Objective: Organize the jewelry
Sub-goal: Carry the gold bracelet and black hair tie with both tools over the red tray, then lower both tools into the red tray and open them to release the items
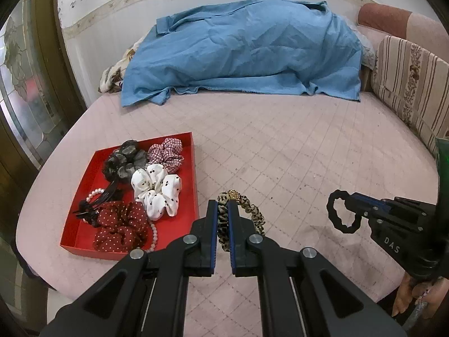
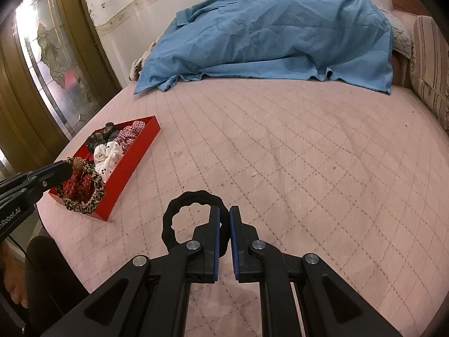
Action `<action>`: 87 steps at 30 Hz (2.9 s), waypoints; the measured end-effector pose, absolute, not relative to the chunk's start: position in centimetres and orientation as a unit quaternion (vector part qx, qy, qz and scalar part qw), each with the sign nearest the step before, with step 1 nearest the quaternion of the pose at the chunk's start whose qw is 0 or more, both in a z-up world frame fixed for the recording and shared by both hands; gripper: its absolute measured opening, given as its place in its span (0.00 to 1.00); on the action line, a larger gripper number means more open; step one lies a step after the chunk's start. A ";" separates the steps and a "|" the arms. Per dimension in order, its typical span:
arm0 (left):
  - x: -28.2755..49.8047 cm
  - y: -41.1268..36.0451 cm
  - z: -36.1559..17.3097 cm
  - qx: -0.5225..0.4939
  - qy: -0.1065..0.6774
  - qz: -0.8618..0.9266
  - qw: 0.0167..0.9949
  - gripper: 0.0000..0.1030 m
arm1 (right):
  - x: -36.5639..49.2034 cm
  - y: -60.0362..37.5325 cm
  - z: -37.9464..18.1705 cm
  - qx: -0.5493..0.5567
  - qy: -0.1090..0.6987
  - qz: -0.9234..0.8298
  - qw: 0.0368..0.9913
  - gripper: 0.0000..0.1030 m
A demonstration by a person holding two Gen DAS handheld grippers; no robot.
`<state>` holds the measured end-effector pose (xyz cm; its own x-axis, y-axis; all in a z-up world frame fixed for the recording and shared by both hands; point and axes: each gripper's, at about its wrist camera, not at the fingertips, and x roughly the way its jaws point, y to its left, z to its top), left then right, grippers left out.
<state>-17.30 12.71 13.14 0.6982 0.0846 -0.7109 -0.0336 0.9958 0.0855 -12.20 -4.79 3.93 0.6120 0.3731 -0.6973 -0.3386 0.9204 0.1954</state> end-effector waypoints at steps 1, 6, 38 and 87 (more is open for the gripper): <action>-17.3 12.7 13.1 0.034 0.388 0.032 0.920 0.06 | -12.3 -4.8 3.9 0.022 0.393 0.198 0.898 0.08; -17.6 12.7 12.8 0.039 0.393 0.032 0.918 0.06 | -12.8 -4.7 3.8 0.025 0.393 0.194 0.899 0.08; -19.9 26.2 15.7 -0.094 0.345 0.037 0.933 0.07 | -14.3 -1.2 5.2 0.026 0.401 0.194 0.895 0.08; -3.7 42.1 8.5 -0.206 0.364 0.099 0.903 0.06 | -6.4 21.6 5.9 -0.048 0.437 0.315 0.841 0.08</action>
